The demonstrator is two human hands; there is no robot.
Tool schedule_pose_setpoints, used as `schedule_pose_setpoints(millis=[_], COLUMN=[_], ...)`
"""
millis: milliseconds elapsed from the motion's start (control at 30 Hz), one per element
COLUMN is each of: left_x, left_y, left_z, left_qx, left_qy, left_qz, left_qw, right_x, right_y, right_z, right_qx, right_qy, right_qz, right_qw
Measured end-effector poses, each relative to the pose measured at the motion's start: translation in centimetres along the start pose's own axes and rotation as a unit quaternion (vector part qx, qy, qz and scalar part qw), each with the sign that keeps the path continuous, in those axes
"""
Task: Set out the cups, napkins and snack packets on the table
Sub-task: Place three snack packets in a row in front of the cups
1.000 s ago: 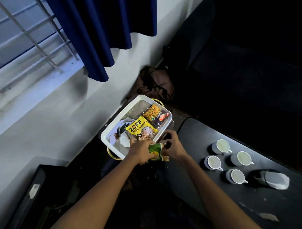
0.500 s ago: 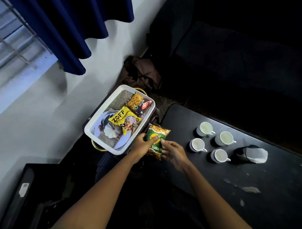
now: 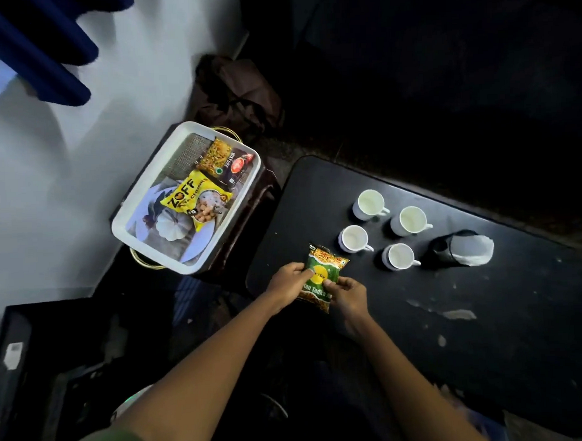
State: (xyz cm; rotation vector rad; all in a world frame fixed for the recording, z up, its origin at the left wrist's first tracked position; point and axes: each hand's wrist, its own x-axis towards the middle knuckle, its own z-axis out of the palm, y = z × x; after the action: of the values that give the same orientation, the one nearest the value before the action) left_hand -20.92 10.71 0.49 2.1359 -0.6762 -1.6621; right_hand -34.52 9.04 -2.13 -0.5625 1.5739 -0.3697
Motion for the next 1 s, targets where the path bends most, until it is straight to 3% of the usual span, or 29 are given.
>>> schedule_pose_setpoints(millis=[233, 467, 700, 867, 1000], left_x=[4.2, 7.1, 7.4, 6.1, 4.7], left_y=[-1.6, -3.1, -3.3, -3.0, -3.0], left_z=[5.4, 7.9, 8.0, 6.6, 4.4], left_qx=[0.062, 0.073, 0.112, 0.122, 0.112], left_qy=[-0.084, -0.111, -0.09, -0.056, -0.017], left_qz=[-0.028, -0.082, -0.074, -0.042, -0.02], left_qw=[0.994, 0.988, 0.987, 0.99, 0.993], right_x=[3.7, 6.3, 6.4, 4.8, 2.9], right_y=[3.6, 4.8, 5.2, 4.3, 3.3], right_z=[-2.8, -3.2, -3.4, -3.5, -2.4], right_qx=[-0.072, -0.058, -0.083, -0.194, -0.271], right_qy=[0.023, -0.024, 0.001, 0.104, 0.095], right_qz=[0.016, 0.045, 0.057, 0.028, -0.016], right_qw=[0.997, 0.997, 0.995, 0.975, 0.958])
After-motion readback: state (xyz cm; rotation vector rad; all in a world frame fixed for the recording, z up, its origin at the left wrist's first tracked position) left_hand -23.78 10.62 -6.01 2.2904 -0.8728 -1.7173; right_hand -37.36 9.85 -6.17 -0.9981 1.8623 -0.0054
